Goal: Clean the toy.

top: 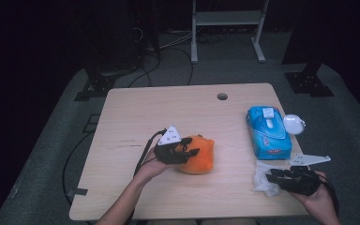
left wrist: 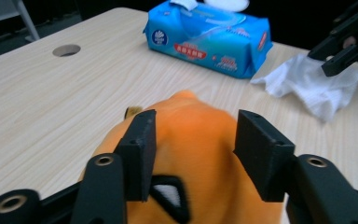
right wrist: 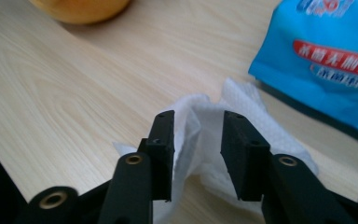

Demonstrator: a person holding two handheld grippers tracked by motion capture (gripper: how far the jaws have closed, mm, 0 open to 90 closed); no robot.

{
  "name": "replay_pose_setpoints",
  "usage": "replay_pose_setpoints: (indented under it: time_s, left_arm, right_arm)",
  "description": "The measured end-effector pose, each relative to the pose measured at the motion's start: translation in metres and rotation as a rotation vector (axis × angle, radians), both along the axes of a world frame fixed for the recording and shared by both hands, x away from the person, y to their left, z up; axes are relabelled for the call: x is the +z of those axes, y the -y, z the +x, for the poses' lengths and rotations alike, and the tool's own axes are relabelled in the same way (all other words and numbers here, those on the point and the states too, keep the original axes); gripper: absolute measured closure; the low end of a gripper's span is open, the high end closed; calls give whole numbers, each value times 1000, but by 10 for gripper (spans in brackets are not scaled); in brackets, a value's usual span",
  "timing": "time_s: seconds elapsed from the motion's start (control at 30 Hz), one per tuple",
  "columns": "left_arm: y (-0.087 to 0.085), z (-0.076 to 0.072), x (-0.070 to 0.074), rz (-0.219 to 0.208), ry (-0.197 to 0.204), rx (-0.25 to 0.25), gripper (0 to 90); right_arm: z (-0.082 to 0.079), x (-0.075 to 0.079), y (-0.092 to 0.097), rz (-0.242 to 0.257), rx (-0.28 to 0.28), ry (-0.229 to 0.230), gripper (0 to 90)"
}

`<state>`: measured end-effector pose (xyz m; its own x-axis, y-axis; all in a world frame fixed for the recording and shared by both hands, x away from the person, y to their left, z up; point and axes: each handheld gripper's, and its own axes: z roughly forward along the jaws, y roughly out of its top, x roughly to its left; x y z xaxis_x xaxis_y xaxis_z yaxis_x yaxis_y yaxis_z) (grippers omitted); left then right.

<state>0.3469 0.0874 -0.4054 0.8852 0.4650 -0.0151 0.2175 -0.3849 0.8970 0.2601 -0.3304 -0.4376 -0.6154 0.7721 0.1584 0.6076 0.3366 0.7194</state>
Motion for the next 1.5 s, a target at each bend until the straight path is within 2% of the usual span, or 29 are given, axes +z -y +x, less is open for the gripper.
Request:
replay_pose_setpoints:
  time_s: [0.07, 0.13, 0.27, 0.37, 0.5, 0.77, 0.97, 1.27, 1.5]
  left_arm:
    - [-1, 0, 1, -5, -3, -4, 439]
    - [-3, -1, 5, -11, -4, -9, 421]
    - [-8, -2, 8, -26, -11, 0, 365]
    - [-17, -3, 10, -42, -16, 29, 332]
    - [-28, -4, 12, -51, -21, 62, 267]
    - [-52, -12, 10, -40, -32, 108, 211]
    - [-67, -19, 2, -39, -44, 137, 196]
    - [-82, -21, -6, -22, -45, 166, 182]
    - [-102, -27, -19, 0, -56, 201, 178]
  right_arm:
    - [0, 2, 1, 14, 0, 4, 605]
    - [3, 8, 2, 53, -2, 16, 575]
    - [7, 11, 3, 78, -1, 31, 551]
    - [14, 11, 1, 111, 1, 44, 523]
    - [20, 9, -2, 129, 4, 46, 499]
    - [27, 13, -12, 129, 14, 75, 468]
    - [27, 15, -17, 132, 27, 94, 459]
    - [30, 9, -22, 135, 29, 86, 442]
    - [31, 6, -27, 134, 35, 75, 432]
